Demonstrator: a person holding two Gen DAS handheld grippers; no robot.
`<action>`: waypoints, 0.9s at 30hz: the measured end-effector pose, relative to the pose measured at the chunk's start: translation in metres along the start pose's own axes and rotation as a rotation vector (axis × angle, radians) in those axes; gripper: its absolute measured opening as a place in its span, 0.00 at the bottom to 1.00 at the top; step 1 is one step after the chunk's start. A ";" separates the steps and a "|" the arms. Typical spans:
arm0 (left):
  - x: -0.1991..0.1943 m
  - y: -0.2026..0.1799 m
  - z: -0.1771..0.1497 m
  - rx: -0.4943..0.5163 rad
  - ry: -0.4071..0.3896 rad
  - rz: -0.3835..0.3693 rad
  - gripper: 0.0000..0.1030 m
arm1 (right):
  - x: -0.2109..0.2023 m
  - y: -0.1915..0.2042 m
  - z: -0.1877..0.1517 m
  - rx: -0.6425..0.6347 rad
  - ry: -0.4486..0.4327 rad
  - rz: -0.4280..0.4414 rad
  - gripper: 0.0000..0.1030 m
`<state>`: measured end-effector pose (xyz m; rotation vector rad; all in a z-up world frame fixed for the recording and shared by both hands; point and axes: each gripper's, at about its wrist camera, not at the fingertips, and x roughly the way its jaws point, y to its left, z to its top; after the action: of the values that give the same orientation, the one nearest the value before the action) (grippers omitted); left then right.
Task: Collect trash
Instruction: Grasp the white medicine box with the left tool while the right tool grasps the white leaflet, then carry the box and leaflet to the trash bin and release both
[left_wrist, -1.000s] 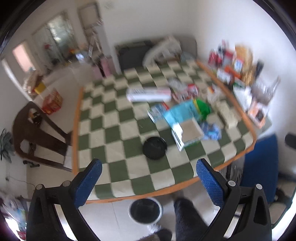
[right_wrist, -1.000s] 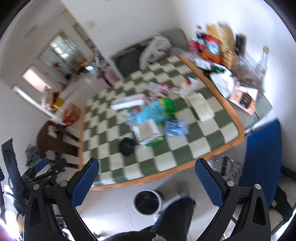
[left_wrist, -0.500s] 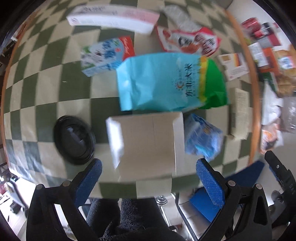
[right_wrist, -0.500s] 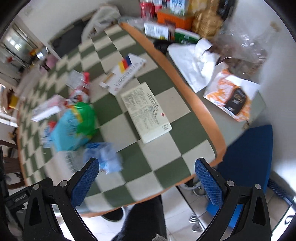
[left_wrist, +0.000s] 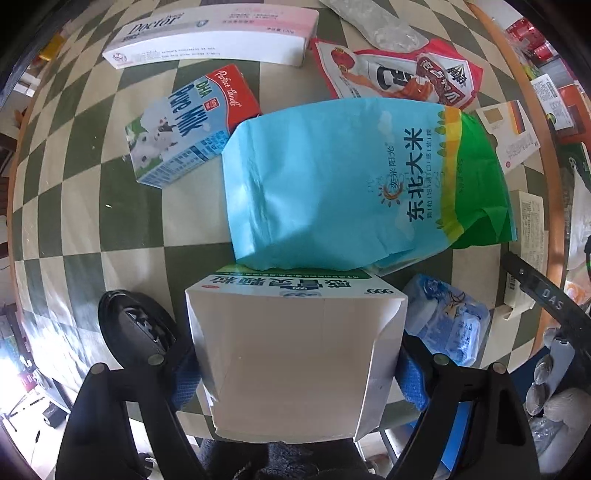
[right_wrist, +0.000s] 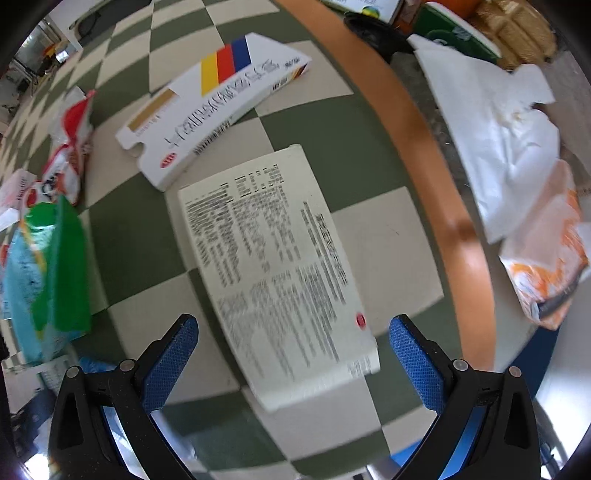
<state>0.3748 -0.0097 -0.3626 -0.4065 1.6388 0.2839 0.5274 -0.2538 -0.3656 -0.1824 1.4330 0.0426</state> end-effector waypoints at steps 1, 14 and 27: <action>0.000 0.001 0.000 -0.002 -0.002 0.001 0.82 | 0.003 0.001 0.002 -0.005 -0.001 -0.004 0.94; -0.042 0.011 -0.020 0.025 -0.096 0.055 0.82 | -0.008 0.008 -0.014 -0.033 -0.056 0.053 0.79; -0.132 0.067 -0.128 0.007 -0.263 0.014 0.82 | -0.096 0.020 -0.095 0.005 -0.103 0.263 0.74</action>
<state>0.2406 0.0101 -0.2210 -0.3371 1.3853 0.3284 0.4179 -0.2404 -0.2851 0.0129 1.3464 0.2603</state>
